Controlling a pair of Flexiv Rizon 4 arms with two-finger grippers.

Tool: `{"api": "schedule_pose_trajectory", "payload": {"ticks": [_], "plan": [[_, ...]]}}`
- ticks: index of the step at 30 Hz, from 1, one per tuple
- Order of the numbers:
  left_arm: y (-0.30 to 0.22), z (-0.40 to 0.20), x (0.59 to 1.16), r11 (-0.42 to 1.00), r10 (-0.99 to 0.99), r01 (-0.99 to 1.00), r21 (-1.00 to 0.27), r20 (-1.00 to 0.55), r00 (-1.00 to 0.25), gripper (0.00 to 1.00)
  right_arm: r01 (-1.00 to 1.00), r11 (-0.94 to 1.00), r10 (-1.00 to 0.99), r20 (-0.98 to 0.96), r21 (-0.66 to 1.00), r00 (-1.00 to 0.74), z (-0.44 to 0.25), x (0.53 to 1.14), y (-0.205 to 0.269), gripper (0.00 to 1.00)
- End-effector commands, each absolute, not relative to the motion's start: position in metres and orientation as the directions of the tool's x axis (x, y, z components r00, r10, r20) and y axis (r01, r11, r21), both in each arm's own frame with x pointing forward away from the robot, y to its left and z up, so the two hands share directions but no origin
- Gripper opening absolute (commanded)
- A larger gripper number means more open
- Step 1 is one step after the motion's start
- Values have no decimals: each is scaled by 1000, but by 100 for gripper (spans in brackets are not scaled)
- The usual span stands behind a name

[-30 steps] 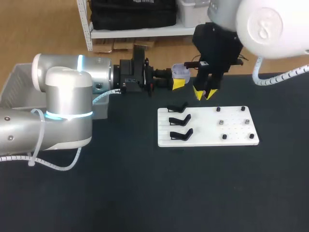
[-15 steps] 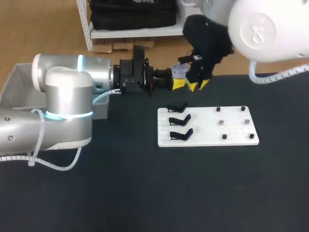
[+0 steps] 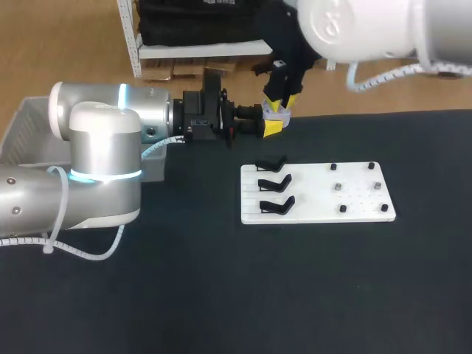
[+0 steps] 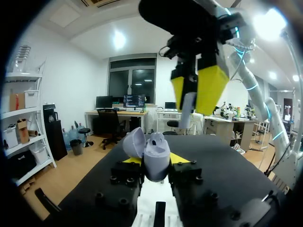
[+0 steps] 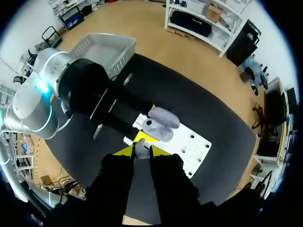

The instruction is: Pick up each earbud case from the left stands, insert the matching earbuds, close the lid, and place the case in the box.

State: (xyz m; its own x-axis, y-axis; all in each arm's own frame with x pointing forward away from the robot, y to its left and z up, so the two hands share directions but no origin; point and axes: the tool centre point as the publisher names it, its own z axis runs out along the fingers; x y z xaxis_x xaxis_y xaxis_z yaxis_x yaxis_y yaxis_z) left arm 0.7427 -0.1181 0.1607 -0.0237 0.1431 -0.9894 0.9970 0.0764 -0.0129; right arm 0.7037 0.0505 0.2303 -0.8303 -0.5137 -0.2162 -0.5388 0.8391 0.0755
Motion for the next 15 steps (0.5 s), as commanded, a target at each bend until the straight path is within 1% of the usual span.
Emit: {"api": "schedule_pose_trajectory", "payload": {"ticks": [1, 15], "plan": [[-118, 159, 741, 82, 135, 997, -7, -991, -18, 0, -548, 834, -530, -179, 69, -829, 230, 715, 60, 0], [-118, 159, 741, 82, 135, 997, -7, -991, -18, 0, -551, 833, -537, -166, 48, -827, 215, 720, 57, 0]]}}
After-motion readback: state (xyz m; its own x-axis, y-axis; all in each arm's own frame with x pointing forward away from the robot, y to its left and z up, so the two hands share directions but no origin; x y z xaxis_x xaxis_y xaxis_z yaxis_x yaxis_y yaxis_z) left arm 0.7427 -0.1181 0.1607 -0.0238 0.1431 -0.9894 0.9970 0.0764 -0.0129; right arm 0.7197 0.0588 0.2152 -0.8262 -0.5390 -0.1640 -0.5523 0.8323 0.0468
